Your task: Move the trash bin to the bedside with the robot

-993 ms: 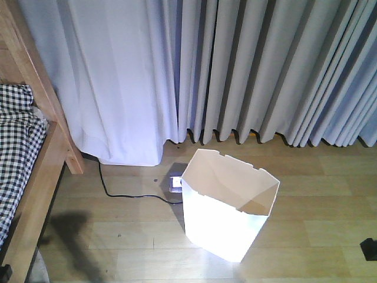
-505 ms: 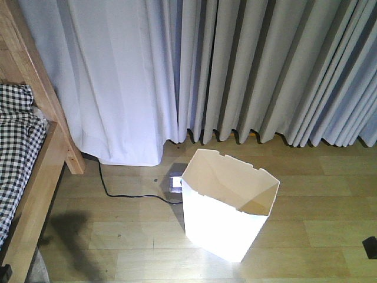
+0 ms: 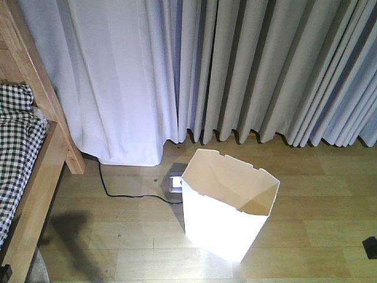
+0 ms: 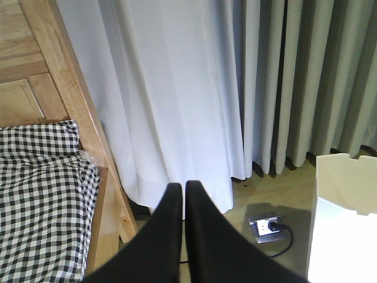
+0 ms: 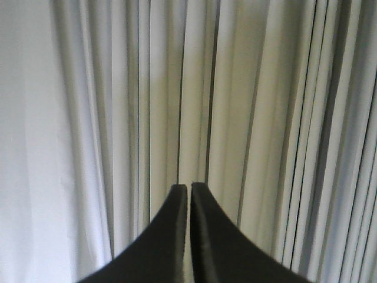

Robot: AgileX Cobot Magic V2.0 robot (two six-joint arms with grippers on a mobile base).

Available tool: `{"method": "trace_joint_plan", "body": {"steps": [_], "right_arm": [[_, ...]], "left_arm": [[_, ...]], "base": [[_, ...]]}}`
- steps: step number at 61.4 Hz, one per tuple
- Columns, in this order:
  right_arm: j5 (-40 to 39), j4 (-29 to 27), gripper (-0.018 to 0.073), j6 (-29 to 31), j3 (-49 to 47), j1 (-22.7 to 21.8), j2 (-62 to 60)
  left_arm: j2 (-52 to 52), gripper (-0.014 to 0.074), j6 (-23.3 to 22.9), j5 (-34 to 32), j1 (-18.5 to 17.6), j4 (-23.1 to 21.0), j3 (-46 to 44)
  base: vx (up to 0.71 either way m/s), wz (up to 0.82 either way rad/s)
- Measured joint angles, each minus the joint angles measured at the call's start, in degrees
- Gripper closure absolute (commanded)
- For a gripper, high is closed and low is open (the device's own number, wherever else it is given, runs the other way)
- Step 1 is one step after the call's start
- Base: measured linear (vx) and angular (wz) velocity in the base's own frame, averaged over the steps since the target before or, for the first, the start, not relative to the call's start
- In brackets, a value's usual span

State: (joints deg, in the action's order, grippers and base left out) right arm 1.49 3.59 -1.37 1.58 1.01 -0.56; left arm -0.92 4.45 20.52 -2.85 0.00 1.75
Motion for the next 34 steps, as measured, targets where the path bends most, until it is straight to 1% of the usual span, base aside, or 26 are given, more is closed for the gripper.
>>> {"method": "trace_joint_plan", "body": {"steps": [34], "right_arm": [[0.0,0.0,0.0567,0.0,0.0,0.0,0.0]], "left_arm": [[0.0,0.0603,0.0,0.0,0.0,0.0,0.0]], "base": [[0.00,0.00]]}}
